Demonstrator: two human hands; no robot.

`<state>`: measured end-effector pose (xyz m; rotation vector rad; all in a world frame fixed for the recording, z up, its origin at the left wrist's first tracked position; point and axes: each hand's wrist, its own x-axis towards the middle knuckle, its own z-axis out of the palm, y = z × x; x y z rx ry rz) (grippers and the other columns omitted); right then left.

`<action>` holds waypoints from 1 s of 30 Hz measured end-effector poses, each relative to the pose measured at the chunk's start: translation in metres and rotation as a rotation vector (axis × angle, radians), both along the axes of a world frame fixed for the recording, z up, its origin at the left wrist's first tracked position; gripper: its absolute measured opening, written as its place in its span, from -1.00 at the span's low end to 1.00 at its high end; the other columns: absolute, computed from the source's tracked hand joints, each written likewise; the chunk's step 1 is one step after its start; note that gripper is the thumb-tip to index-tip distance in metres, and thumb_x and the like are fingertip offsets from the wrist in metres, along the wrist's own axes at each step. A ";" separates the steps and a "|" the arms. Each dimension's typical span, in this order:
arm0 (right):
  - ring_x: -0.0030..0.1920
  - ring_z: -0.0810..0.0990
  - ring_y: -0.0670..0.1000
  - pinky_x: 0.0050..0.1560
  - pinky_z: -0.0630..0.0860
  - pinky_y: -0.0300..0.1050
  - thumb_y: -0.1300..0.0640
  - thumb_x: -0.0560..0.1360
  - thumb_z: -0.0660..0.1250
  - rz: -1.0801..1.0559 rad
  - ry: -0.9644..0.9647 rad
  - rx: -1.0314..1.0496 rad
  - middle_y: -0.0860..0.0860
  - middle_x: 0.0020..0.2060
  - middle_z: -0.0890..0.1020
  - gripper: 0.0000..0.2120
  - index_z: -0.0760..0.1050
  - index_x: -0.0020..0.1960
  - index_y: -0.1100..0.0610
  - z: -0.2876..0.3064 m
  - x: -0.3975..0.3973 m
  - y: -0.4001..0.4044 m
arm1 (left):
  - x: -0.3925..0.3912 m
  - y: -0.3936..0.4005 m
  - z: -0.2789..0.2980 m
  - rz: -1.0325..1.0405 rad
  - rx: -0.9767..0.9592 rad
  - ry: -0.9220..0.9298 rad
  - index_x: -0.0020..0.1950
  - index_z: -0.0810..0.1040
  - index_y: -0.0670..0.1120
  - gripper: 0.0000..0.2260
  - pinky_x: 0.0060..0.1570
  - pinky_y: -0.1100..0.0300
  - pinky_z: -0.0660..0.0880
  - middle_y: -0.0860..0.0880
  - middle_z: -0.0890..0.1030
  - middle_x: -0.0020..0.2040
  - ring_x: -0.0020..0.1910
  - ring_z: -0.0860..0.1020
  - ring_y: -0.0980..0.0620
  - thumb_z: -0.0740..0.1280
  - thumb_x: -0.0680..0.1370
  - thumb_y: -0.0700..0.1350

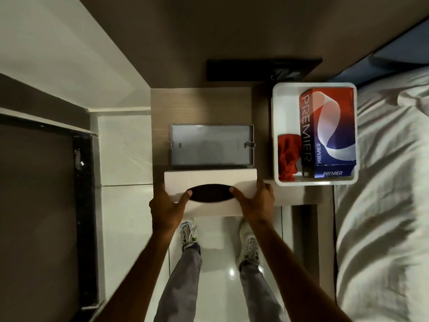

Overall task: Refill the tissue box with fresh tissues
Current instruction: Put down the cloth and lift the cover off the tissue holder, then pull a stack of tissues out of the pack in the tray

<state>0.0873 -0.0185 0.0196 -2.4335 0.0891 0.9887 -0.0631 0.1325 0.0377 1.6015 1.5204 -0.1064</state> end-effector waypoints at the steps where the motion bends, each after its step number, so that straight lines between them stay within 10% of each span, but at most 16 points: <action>1: 0.32 0.46 0.16 0.31 0.49 0.07 -0.17 0.36 0.56 -0.009 -0.010 -0.006 0.13 0.35 0.45 -0.20 0.35 0.46 0.14 -0.002 0.001 0.002 | 0.002 -0.001 -0.001 -0.002 0.002 0.000 0.48 0.34 -0.09 -0.31 0.27 -0.11 0.53 -0.16 0.58 0.32 0.29 0.55 -0.22 0.52 0.45 0.09; 18: 0.38 0.46 0.18 0.38 0.48 0.10 -0.26 0.43 0.47 0.043 -0.058 0.050 0.14 0.41 0.44 -0.19 0.34 0.50 0.18 0.006 0.012 0.005 | 0.014 0.001 -0.017 0.005 0.091 0.026 0.44 0.40 -0.10 -0.37 0.30 -0.04 0.50 -0.14 0.59 0.31 0.29 0.55 -0.18 0.50 0.47 0.11; 23: 0.25 0.53 0.01 0.15 0.59 -0.05 -0.18 0.54 0.32 0.191 -0.392 0.104 0.06 0.36 0.49 -0.42 0.35 0.47 0.04 0.040 0.046 -0.035 | 0.019 -0.010 -0.005 0.055 0.333 -0.034 0.32 0.48 -0.15 -0.57 0.19 0.01 0.44 -0.23 0.59 0.22 0.23 0.55 -0.25 0.40 0.55 0.06; 30: 0.55 0.20 0.25 0.46 0.33 0.23 -0.38 0.41 0.36 0.327 -0.565 -0.304 0.20 0.55 0.22 -0.07 0.14 0.58 0.07 0.030 0.165 -0.098 | 0.071 -0.075 0.014 -0.106 0.436 -0.189 0.36 0.50 -0.18 -0.68 0.21 -0.01 0.51 -0.21 0.53 0.24 0.21 0.54 -0.21 0.31 0.61 -0.17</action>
